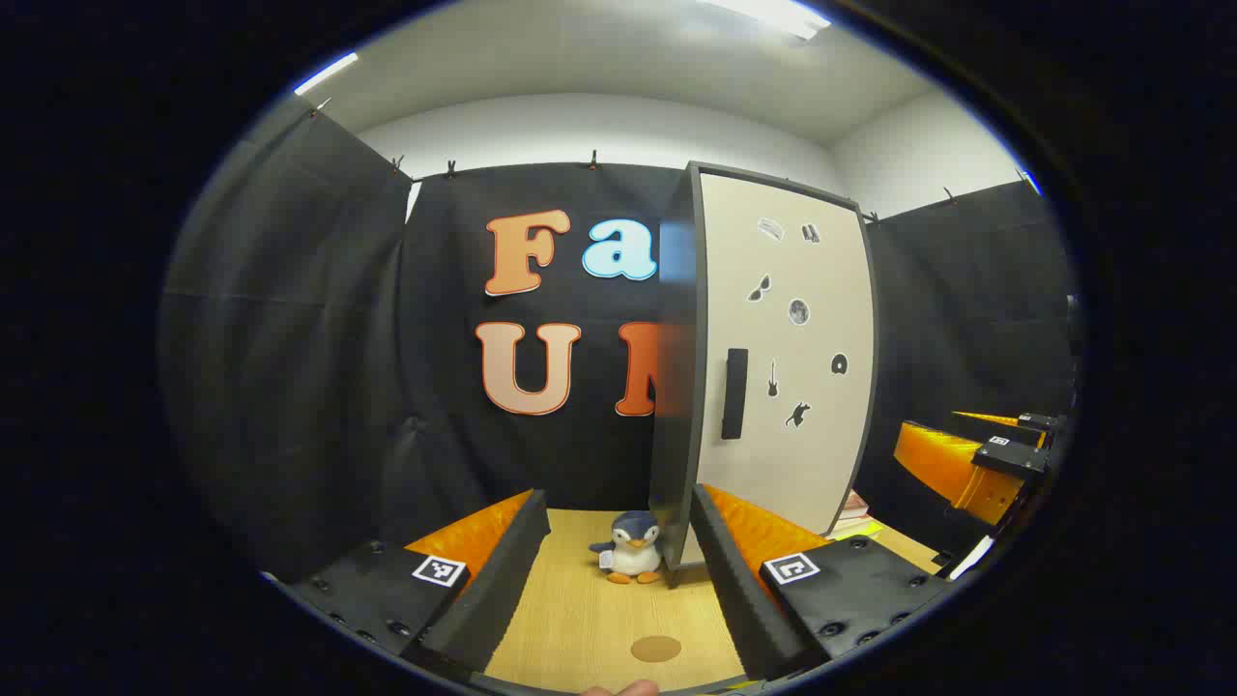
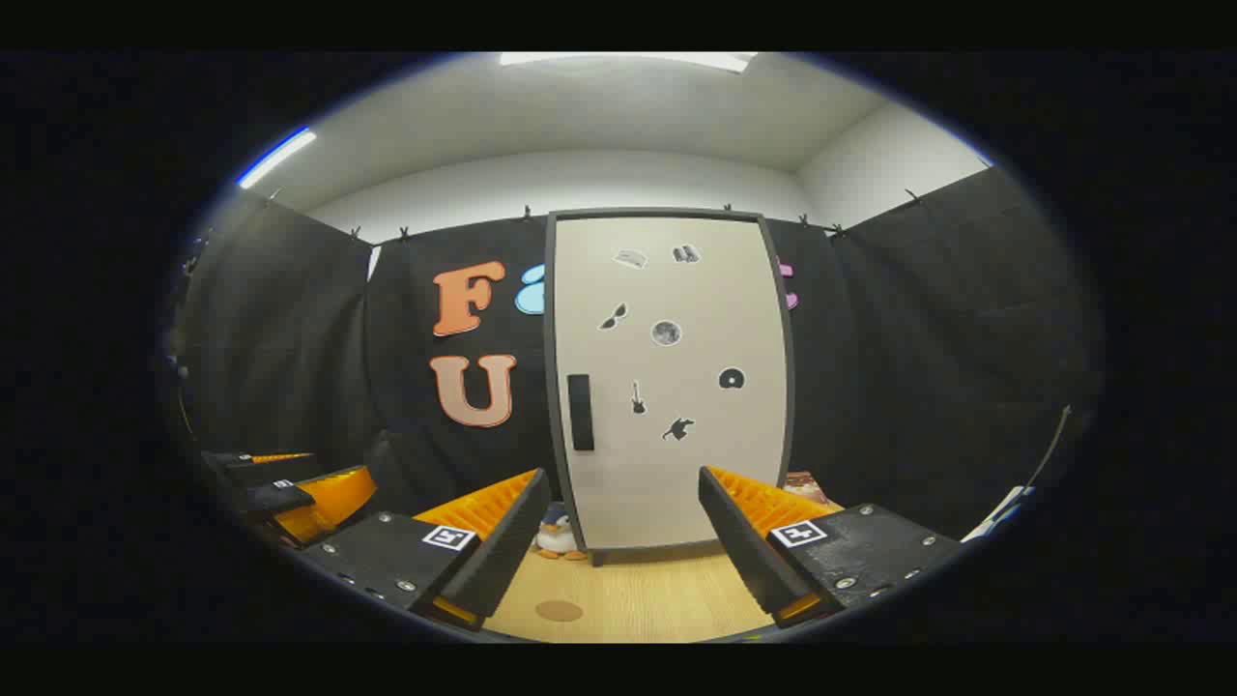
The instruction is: Open the cabinet door with the right hand, grasp the bottle in the cabinet with the left hand and place it on the coaster, then close the cabinet door with the right hand.
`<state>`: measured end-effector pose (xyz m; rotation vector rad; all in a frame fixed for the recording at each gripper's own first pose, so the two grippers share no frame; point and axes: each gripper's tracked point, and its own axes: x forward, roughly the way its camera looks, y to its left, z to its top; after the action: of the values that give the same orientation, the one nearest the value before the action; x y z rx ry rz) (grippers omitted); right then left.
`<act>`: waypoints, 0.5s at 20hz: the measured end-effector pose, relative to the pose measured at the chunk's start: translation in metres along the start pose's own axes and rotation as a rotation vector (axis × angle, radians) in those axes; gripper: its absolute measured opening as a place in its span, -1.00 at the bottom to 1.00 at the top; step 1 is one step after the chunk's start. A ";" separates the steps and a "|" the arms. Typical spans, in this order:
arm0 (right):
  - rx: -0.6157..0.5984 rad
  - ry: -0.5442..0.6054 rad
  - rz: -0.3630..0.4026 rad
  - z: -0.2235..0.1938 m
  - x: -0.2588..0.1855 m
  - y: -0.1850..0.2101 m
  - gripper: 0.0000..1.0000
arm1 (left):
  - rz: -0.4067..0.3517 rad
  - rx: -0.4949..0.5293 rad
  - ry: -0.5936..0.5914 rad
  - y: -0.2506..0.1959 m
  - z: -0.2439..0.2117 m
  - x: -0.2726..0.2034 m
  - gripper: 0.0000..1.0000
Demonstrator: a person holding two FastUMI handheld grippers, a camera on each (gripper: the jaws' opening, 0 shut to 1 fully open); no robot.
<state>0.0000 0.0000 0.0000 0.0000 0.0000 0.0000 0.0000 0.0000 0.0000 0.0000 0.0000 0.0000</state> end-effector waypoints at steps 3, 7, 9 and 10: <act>0.001 0.001 0.000 0.001 -0.001 -0.003 0.90 | 0.001 -0.009 0.009 -0.003 -0.002 0.001 0.95; -0.004 0.005 0.005 0.000 -0.002 -0.003 0.91 | -0.002 -0.005 0.005 -0.005 -0.001 0.001 0.93; -0.002 0.004 0.008 0.000 -0.002 -0.001 0.90 | 0.001 0.001 -0.003 -0.005 0.000 0.002 0.93; -0.004 0.003 0.009 0.001 -0.002 -0.001 0.90 | 0.001 0.001 -0.004 -0.005 0.000 0.002 0.93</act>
<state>-0.0022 -0.0006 0.0008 -0.0043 0.0032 0.0089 0.0022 -0.0048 0.0003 0.0010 -0.0044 0.0011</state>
